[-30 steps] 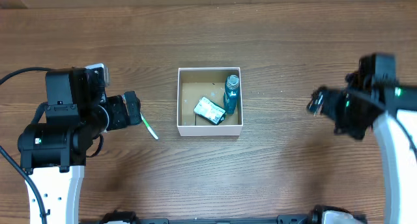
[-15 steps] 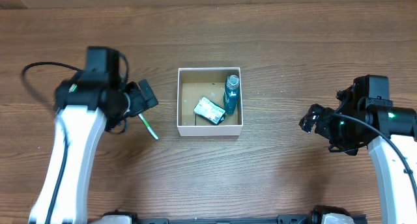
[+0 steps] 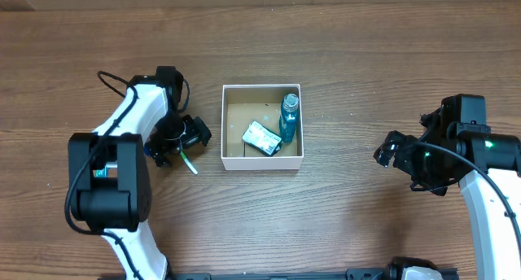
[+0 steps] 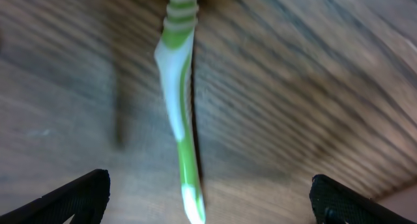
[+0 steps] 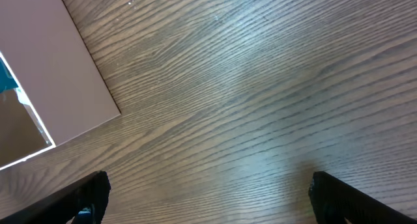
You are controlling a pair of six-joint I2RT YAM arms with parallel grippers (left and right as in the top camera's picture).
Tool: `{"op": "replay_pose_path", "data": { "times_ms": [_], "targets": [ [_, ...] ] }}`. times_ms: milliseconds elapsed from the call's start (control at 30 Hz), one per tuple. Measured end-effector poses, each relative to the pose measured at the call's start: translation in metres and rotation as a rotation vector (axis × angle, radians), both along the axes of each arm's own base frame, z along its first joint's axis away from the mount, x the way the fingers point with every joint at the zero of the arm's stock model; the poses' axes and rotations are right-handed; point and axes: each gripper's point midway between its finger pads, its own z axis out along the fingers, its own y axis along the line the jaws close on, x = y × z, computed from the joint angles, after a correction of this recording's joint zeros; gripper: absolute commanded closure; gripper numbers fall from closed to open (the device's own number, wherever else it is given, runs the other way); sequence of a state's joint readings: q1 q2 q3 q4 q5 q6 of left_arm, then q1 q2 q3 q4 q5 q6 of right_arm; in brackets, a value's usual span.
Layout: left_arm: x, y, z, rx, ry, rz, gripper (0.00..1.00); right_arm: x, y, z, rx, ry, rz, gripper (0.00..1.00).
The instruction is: Pack container
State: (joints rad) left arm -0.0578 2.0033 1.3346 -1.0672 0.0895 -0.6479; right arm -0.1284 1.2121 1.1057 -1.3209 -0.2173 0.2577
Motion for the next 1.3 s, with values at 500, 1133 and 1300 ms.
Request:
{"op": "replay_pose_path", "data": {
  "times_ms": [500,1133,1300],
  "targets": [
    [-0.004,0.001,-0.008,0.012,0.035,0.028,0.89,0.000,0.000,0.000,0.000,0.000,0.000,0.00],
    [0.018,0.009,0.064,0.138,-0.039,-0.063,0.96,0.000,-0.002,0.000,-0.012,0.000,-0.003,0.00],
    [0.038,-0.048,0.183,0.086,-0.423,-0.187,0.96,0.000,-0.002,0.000,-0.012,0.000,-0.003,0.00]
  ]
}}
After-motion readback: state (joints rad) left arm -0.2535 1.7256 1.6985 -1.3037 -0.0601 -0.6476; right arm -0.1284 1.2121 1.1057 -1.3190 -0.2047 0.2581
